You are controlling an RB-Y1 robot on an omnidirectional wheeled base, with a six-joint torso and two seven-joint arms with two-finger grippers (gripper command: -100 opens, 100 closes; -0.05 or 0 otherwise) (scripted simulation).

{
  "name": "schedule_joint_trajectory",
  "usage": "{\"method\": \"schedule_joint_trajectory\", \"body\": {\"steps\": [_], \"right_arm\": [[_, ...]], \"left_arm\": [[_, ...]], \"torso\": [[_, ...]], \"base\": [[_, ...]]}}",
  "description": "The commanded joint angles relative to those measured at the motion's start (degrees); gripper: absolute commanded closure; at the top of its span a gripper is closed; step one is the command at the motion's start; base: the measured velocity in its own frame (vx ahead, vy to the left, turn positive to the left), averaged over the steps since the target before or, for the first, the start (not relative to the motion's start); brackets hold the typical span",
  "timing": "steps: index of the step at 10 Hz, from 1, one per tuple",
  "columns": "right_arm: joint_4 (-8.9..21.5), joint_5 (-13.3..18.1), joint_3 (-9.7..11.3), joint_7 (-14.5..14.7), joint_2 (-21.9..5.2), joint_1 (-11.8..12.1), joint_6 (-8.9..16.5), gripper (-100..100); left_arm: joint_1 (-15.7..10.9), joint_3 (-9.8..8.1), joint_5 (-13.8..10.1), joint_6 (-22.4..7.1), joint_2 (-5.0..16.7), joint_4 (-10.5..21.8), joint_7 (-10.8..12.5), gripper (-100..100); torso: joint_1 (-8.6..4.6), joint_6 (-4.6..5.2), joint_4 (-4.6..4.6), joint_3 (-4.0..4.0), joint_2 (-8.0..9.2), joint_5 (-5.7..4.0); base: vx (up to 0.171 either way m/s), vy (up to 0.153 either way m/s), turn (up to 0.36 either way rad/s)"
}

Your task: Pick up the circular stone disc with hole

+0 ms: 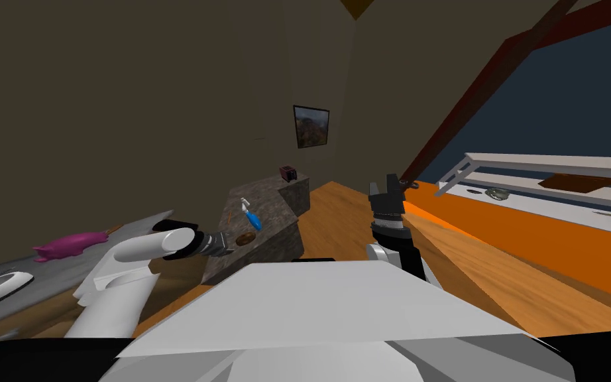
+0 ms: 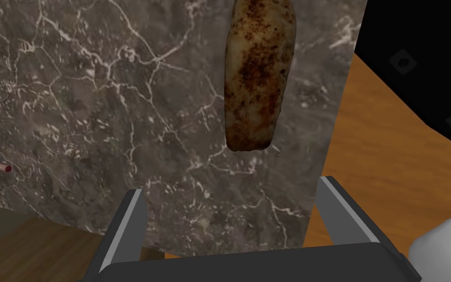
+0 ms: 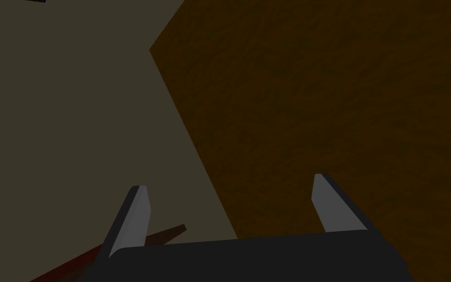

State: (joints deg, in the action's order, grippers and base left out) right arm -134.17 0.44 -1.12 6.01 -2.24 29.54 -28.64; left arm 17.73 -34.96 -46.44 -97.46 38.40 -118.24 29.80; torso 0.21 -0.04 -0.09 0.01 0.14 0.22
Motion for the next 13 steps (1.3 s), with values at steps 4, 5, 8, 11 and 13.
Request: {"method": "schedule_joint_trajectory", "body": {"steps": [4, 5, 8, 11, 13], "right_arm": [[0.0, 0.0, 0.0, 0.0, 0.0, 0.0, 0.0, 0], [0.0, 0.0, 0.0, 0.0, 0.0, 0.0, 0.0, 0], [0.0, 0.0, 0.0, 0.0, 0.0, 0.01, 0.0, 0], [0.0, 0.0, 0.0, 0.0, 0.0, 0.0, 0.0, 0], [0.0, 0.0, 0.0, 0.0, 0.0, 0.01, 0.0, 0]], "left_arm": [[2.89, -0.78, -5.81, -1.59, 2.24, 0.49, 2.76, -100], [3.35, -0.84, -6.63, -1.8, 2.52, 0.52, 3.04, -100], [4.74, -0.97, -8.92, -2.35, 3.34, 0.56, 3.8, -100], [6.69, -1.07, -11.82, -2.92, 4.53, 0.59, 4.85, -100], [6.72, -0.93, -12.0, -2.84, 4.73, 0.86, 4.9, -100]], "torso": [[-0.07, -0.01, -0.01, -0.04, -0.06, -0.02], [-0.1, 0.0, -0.02, -0.05, -0.08, -0.02], [-0.21, -0.01, -0.04, -0.11, -0.19, -0.05], [-0.17, 0.02, -0.04, -0.11, -0.19, -0.04], [-0.07, -0.03, -0.02, -0.06, -0.09, -0.02]], "base": [[-0.012, 0.012, -0.139], [-0.001, -0.001, -0.198], [0.013, -0.014, -0.141], [0.009, -0.002, -0.192], [-0.01, 0.013, -0.065]]}}
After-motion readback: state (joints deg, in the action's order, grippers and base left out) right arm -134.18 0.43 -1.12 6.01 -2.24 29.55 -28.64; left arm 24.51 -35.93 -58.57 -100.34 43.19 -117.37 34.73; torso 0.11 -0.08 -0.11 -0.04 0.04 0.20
